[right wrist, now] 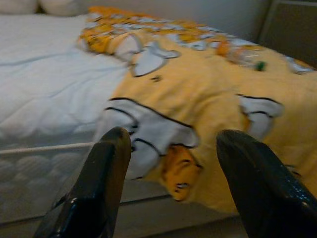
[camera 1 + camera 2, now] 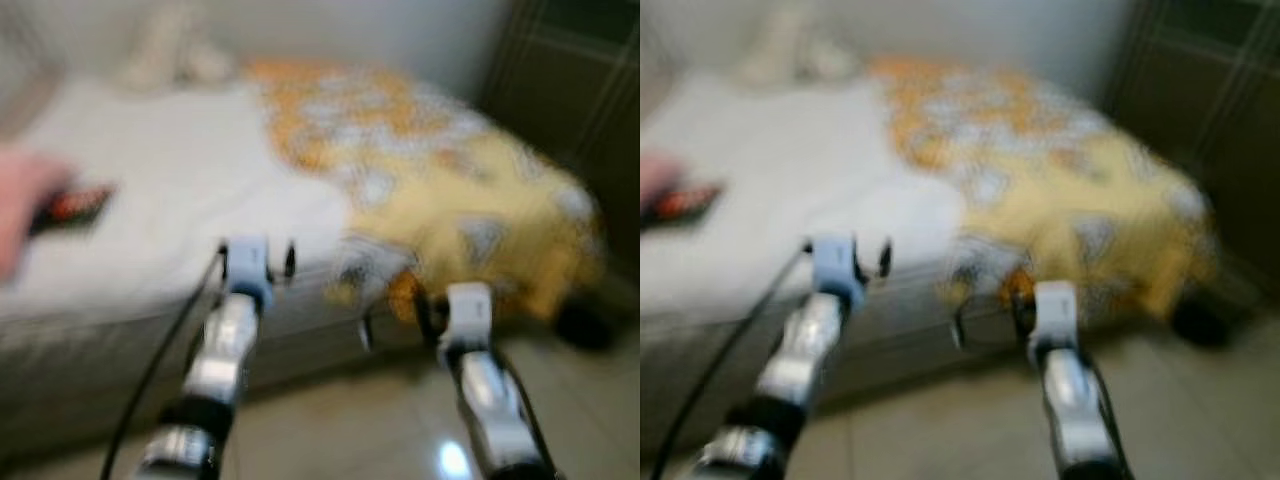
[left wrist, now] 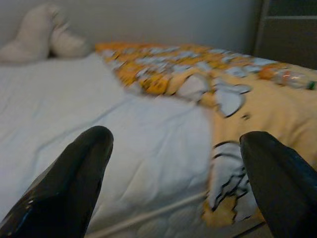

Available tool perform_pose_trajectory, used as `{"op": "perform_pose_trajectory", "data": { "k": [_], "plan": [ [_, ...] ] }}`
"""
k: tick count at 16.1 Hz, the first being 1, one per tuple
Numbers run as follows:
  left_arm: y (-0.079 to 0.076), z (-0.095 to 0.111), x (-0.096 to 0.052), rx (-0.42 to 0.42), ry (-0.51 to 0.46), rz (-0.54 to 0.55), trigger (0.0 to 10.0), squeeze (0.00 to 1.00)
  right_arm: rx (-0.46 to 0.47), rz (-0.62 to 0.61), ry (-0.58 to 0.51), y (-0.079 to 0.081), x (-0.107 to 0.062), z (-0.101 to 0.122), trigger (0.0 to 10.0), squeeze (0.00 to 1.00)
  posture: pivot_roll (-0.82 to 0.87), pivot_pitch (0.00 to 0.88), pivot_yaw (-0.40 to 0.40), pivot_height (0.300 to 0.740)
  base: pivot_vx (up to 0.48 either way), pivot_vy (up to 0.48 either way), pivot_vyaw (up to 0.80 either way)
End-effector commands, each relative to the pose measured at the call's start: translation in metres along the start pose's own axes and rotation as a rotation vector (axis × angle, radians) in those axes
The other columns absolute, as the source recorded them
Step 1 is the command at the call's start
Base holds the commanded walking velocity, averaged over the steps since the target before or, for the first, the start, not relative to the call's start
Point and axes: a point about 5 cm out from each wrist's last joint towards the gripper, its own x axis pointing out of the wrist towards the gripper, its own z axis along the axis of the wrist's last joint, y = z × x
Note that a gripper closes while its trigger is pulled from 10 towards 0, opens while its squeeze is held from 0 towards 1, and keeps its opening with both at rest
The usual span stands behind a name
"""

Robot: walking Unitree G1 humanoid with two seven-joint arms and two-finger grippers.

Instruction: Clean up the room

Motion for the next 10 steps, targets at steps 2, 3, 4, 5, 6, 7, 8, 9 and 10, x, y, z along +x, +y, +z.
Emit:
{"op": "perform_pose_trajectory", "data": {
  "k": [2, 3, 4, 5, 6, 7, 8, 9, 10],
  "plan": [
    [-0.0036, 0.0007, 0.0037, -0.014, 0.011, 0.004, 10.0, 0.0, -0.032, -0.023, -0.025, -0.0065, 0.0032, 0.0075, 10.0, 0.0, 0.13, 0.0, -0.016, 0.715, 0.465, 0.0, -0.55],
    [-0.0026, 0.0001, 0.0041, -0.018, 0.016, 0.01, 10.0, 0.0, -0.032, -0.025, -0.032, -0.0067, 0.0031, 0.0081, 10.0, 0.0, 0.13, 0.0, -0.016, 0.715, 0.465, 0.0, -0.44],
    [-0.0004, 0.0003, 0.0059, -0.014, 0.019, 0.019, 10.0, 0.0, -0.037, -0.021, -0.037, -0.0056, 0.0041, 0.0098, 10.0, 0.0, 0.12, 0.0, -0.012, 0.715, 0.461, 0.0, 0.0],
    [-0.0006, 0.001, 0.0068, -0.014, 0.017, 0.018, 10.0, 0.0, -0.046, -0.019, -0.042, -0.0055, 0.0044, 0.0109, 10.0, 0.0, 0.11, 0.0, -0.008, 0.715, 0.465, 0.0, 0.0],
    [-0.0009, 0.0012, 0.0071, -0.015, 0.016, 0.017, 10.0, 0.0, -0.048, -0.019, -0.042, -0.0056, 0.0044, 0.0111, 10.0, 0.0, 0.11, 0.0, -0.008, 0.715, 0.465, 0.0, 0.0],
    [-0.0027, 0.0013, 0.0077, -0.015, 0.017, 0.008, 10.0, 0.0, -0.05, -0.024, -0.041, -0.006, 0.0045, 0.0111, 10.0, 0.0, 0.11, 0.0, -0.003, 0.715, 0.461, 0.0, 0.0],
    [-0.0045, 0.0013, 0.008, -0.015, 0.016, 0.0, 10.0, 0.0, -0.052, -0.028, -0.041, -0.0065, 0.0043, 0.0109, 10.0, 0.0, 0.11, 0.0, -0.001, 0.715, 0.461, 0.0, 0.0],
    [-0.0061, 0.0011, 0.0077, -0.01, 0.015, -0.007, 10.0, 0.0, -0.053, -0.029, -0.037, -0.0067, 0.0037, 0.0098, 10.0, 0.0, 0.11, 0.0, -0.002, 0.715, 0.461, 0.0, 0.0],
    [-0.0069, 0.0002, 0.0071, -0.007, 0.014, -0.011, 10.0, 0.0, -0.052, -0.028, -0.033, -0.0061, 0.0029, 0.0086, 10.0, 0.0, 0.11, 0.0, -0.003, 0.715, 0.461, 0.0, 0.0]
  ]
}}
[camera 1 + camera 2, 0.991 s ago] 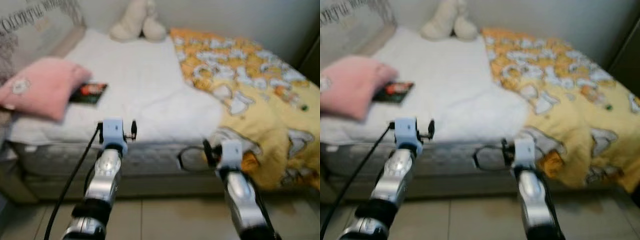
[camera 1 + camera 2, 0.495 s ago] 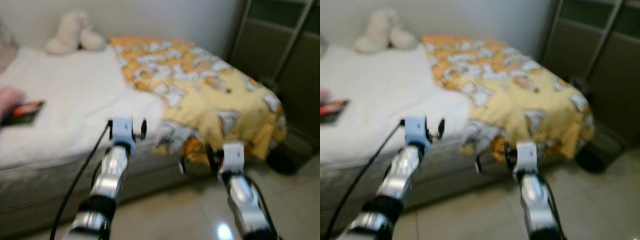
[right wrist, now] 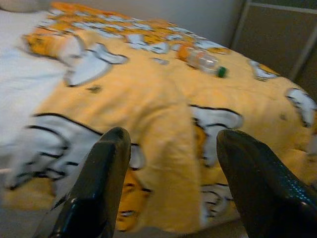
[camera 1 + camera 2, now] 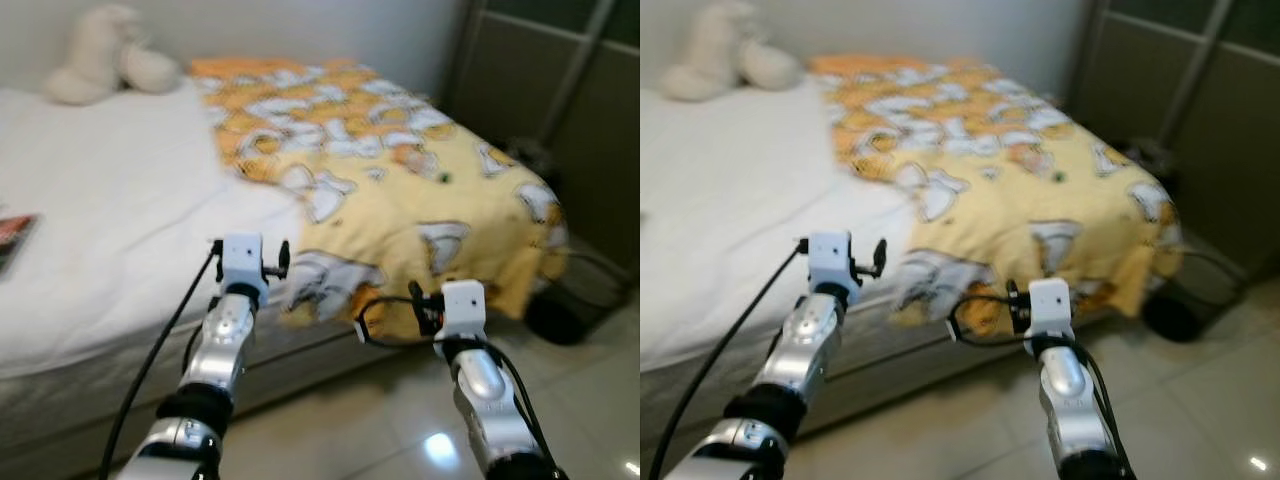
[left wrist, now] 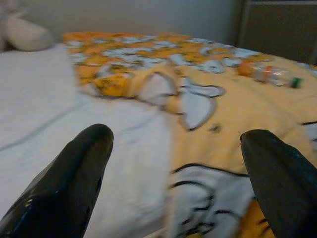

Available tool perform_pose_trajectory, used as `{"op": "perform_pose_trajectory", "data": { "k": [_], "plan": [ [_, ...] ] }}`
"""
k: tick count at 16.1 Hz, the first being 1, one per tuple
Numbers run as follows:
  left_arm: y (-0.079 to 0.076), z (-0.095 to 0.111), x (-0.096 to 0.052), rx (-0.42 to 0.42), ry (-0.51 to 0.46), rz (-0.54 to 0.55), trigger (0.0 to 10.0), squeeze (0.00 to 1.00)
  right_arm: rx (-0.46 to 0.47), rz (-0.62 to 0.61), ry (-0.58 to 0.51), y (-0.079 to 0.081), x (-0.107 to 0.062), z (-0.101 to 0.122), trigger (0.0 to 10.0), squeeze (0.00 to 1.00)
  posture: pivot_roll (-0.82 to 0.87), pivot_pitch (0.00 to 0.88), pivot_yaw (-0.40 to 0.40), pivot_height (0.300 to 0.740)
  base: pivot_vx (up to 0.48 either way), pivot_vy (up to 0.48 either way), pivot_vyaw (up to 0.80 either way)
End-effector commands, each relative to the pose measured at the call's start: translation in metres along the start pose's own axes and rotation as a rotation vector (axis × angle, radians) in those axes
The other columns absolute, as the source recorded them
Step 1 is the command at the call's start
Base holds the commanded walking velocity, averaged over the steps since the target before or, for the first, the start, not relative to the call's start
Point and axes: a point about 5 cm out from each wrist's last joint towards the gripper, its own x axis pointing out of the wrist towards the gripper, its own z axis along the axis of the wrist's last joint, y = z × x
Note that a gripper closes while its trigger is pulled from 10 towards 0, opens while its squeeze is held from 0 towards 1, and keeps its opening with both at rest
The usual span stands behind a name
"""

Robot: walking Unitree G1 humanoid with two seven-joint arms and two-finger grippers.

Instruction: Clean up the room

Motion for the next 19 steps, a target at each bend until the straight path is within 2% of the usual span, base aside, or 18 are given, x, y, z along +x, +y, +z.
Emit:
{"op": "perform_pose_trajectory", "data": {
  "k": [1, 6, 9, 10, 12, 14, 15, 16, 19],
  "plan": [
    [-0.008, 0.002, 0.001, 0.008, -0.011, -0.028, 10.0, 0.0, -0.005, -0.025, -0.001, -0.007, -0.002, 0.0, 10.0, 0.0, 0.11, 0.0, -0.003, 0.715, 0.461, 0.0, 0.0],
    [0.002, 0.003, 0.006, 0.03, 0.003, 0.003, 10.0, 0.0, -0.028, 0.003, -0.001, -0.003, -0.003, 0.0, 10.0, 0.0, 0.1, 0.0, -0.004, 0.715, 0.465, 0.0, 0.0],
    [-0.006, 0.007, 0.006, 0.038, -0.03, -0.042, 10.0, 0.0, -0.015, -0.015, 0.0, -0.004, -0.002, 0.0, 10.0, 0.0, 0.1, 0.0, 0.004, 0.715, 0.48, 0.0, -0.65],
    [-0.014, 0.007, 0.005, 0.048, -0.036, -0.061, 10.0, 0.0, 0.002, -0.04, -0.003, -0.008, -0.003, 0.0, 10.0, 0.0, 0.1, 0.0, 0.005, 0.715, 0.0, 0.0, 0.0],
    [-0.016, 0.003, 0.004, 0.005, 0.002, -0.048, 10.0, 0.0, 0.001, -0.042, -0.006, -0.01, -0.002, 0.002, 10.0, 0.0, 0.1, 0.0, 0.006, 0.715, 0.0, 0.0, 0.0],
    [-0.017, 0.0, 0.002, -0.111, 0.012, -0.026, 10.0, 0.0, 0.026, -0.061, -0.036, -0.014, 0.0, 0.01, 10.0, 0.0, 0.1, 0.0, 0.002, 0.732, 0.126, -0.435, 0.43],
    [-0.017, 0.0, 0.002, -0.133, 0.012, -0.013, 10.0, 0.0, 0.031, -0.07, -0.045, -0.016, -0.001, 0.012, 10.0, 0.0, 0.1, 0.0, 0.001, 0.74, 0.251, -0.405, 0.4],
    [-0.014, 0.007, -0.001, -0.204, -0.025, 0.004, 10.0, 0.0, 0.083, -0.102, -0.068, -0.022, -0.003, 0.014, 10.0, 0.0, 0.09, 0.0, 0.01, 0.74, 0.251, -0.405, 0.41],
    [-0.008, 0.013, -0.008, -0.125, -0.059, 0.031, 10.0, 0.0, 0.172, -0.148, -0.085, -0.034, -0.012, 0.012, 10.0, 0.0, 0.1, 0.0, 0.024, 0.74, 0.264, -0.397, 0.43]
  ]
}}
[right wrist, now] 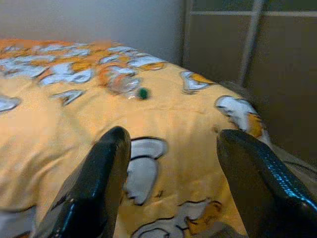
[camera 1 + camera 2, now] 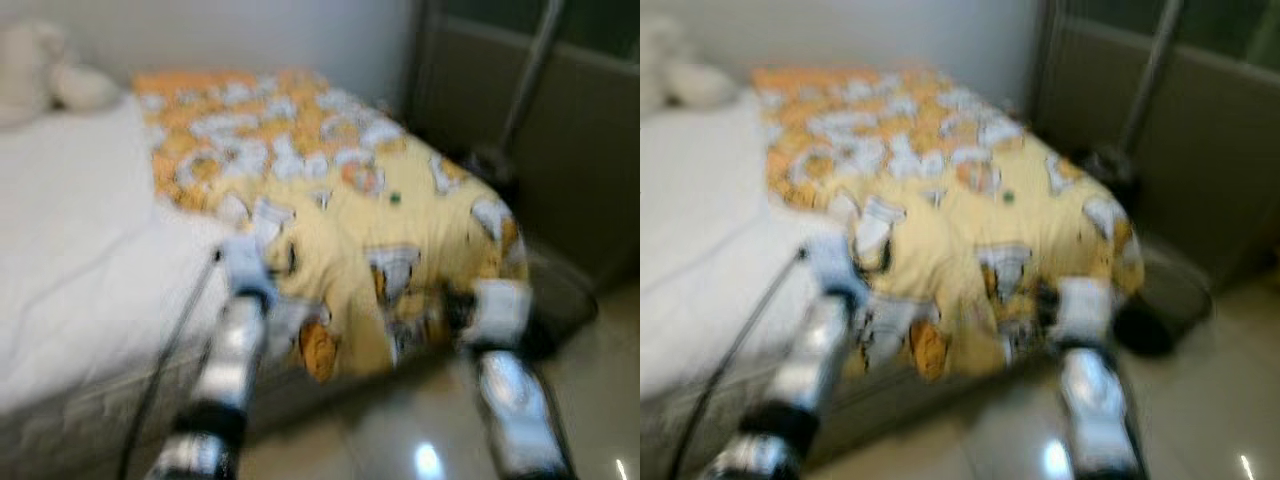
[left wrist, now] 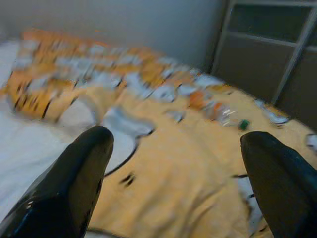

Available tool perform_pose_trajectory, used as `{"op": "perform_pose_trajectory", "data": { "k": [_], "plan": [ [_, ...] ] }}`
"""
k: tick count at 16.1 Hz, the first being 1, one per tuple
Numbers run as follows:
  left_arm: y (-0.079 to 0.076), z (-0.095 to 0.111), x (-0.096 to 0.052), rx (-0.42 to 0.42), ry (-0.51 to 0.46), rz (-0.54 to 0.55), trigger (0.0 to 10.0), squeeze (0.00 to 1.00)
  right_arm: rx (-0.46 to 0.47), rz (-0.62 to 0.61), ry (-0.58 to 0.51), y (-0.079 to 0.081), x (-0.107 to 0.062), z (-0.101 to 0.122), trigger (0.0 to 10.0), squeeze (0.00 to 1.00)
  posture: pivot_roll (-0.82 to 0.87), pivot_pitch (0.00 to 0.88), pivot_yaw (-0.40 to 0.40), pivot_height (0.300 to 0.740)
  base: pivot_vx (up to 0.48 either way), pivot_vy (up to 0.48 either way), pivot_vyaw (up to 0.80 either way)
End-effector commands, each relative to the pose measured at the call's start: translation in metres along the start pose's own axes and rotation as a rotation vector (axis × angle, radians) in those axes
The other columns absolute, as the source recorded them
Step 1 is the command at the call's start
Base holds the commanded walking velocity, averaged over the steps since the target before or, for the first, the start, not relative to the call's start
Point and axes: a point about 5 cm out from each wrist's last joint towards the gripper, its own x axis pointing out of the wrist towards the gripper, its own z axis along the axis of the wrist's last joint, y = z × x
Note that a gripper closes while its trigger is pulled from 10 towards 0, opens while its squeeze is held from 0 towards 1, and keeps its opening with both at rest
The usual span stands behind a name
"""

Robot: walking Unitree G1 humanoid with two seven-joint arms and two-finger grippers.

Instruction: Clean up the room

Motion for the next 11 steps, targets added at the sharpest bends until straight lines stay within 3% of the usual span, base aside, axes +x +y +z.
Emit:
{"op": "perform_pose_trajectory", "data": {
  "k": [1, 3, 4, 6, 8, 11],
  "plan": [
    [0.022, 0.002, -0.003, 0.015, 0.004, 0.055, 10.0, 0.0, 0.061, -0.019, -0.024, -0.007, -0.005, 0.004, 10.0, 0.0, 0.1, 0.0, 0.025, 0.74, 0.311, -0.36, 0.47],
    [0.059, -0.012, -0.025, 0.068, 0.066, 0.13, 10.0, 0.0, 0.025, -0.007, 0.016, -0.023, -0.028, -0.006, 10.0, 0.0, 0.1, 0.0, 0.023, 0.74, 0.328, -0.345, 0.48],
    [0.068, -0.019, -0.029, 0.063, 0.106, 0.168, 10.0, 0.0, 0.0, -0.012, 0.049, -0.03, -0.034, -0.013, 10.0, 0.0, 0.11, 0.0, 0.018, 0.74, 0.334, -0.341, 0.48],
    [0.06, -0.017, -0.02, 0.049, 0.116, 0.178, 10.0, 0.0, -0.016, -0.016, 0.08, -0.031, -0.031, -0.017, 10.0, 0.0, 0.11, 0.0, 0.019, 0.74, 0.334, -0.341, 0.41],
    [0.043, -0.005, -0.005, 0.023, 0.081, 0.15, 10.0, 0.0, 0.008, 0.018, 0.059, -0.018, -0.017, -0.008, 10.0, 0.0, 0.1, 0.0, 0.017, 0.74, 0.336, -0.339, 0.0],
    [0.037, -0.003, -0.002, 0.066, 0.084, 0.096, 10.0, 0.0, 0.028, 0.028, 0.034, -0.007, -0.008, -0.002, 10.0, 0.0, 0.1, 0.0, 0.025, 0.74, 0.322, -0.351, 0.67]
  ]
}}
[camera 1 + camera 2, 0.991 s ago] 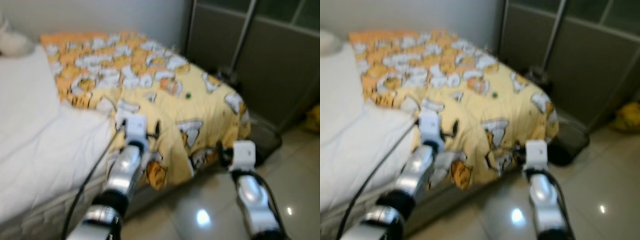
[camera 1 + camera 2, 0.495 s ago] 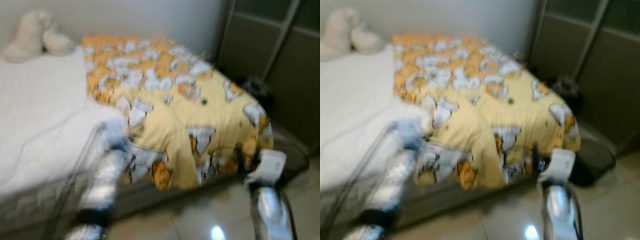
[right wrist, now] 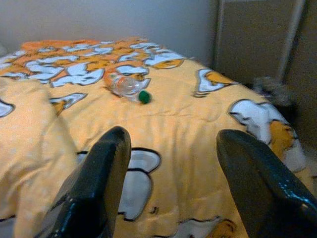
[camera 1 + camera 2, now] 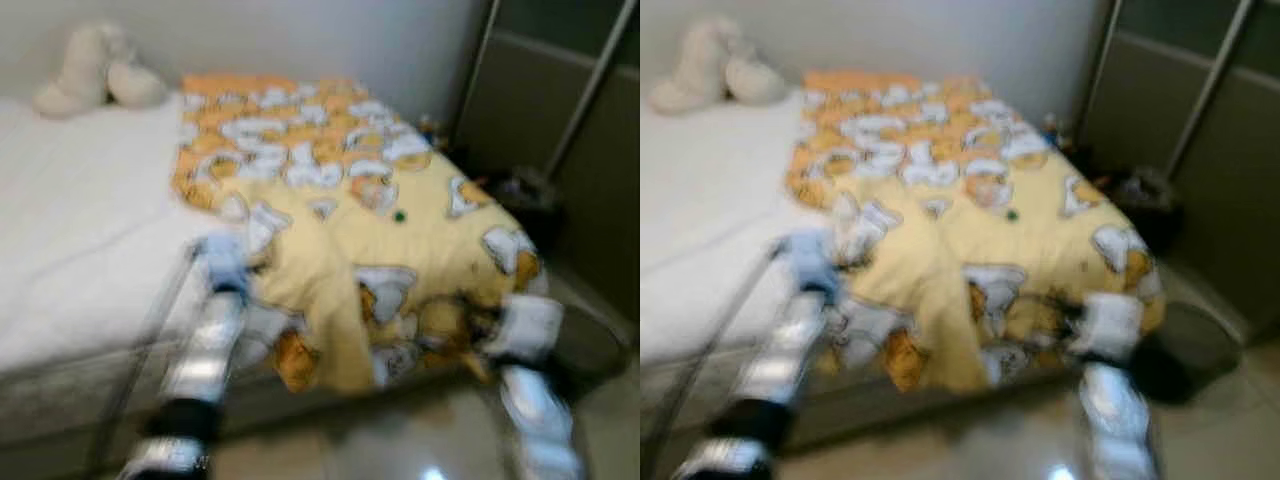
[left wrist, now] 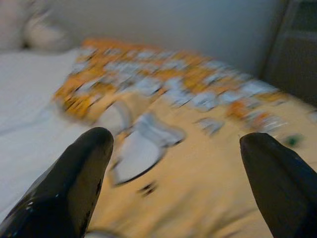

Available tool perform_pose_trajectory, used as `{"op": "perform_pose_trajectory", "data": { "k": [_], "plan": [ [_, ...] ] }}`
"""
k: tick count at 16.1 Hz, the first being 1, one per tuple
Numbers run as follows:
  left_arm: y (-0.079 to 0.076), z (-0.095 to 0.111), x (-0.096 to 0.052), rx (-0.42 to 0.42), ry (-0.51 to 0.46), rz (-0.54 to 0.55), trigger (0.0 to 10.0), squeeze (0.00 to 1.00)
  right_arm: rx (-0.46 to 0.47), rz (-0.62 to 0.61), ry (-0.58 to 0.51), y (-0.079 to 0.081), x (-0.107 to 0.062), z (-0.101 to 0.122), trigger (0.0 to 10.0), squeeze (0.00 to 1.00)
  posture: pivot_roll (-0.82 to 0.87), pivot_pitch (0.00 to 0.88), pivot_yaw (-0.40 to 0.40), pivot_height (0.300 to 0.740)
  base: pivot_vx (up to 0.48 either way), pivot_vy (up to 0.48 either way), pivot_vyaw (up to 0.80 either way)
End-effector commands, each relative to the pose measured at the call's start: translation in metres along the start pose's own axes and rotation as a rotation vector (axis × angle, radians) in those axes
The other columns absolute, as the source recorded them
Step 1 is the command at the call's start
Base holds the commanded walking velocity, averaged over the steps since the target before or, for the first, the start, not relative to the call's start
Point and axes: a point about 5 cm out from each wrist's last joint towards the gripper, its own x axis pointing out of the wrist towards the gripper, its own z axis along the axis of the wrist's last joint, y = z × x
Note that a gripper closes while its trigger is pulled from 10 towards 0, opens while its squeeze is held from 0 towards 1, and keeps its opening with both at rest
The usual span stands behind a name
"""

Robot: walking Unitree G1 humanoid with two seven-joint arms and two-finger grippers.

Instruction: Clean up the room

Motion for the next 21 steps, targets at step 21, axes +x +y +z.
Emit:
{"op": "perform_pose_trajectory", "data": {
  "k": [21],
  "plan": [
    [-0.039, 0.028, 0.002, 0.041, -0.137, -0.148, 10.0, 0.0, -0.067, 0.037, -0.024, 0.003, 0.004, 0.008, 10.0, 0.0, 0.09, 0.0, 0.029, 0.74, 0.341, -0.204, 0.31]
  ]
}}
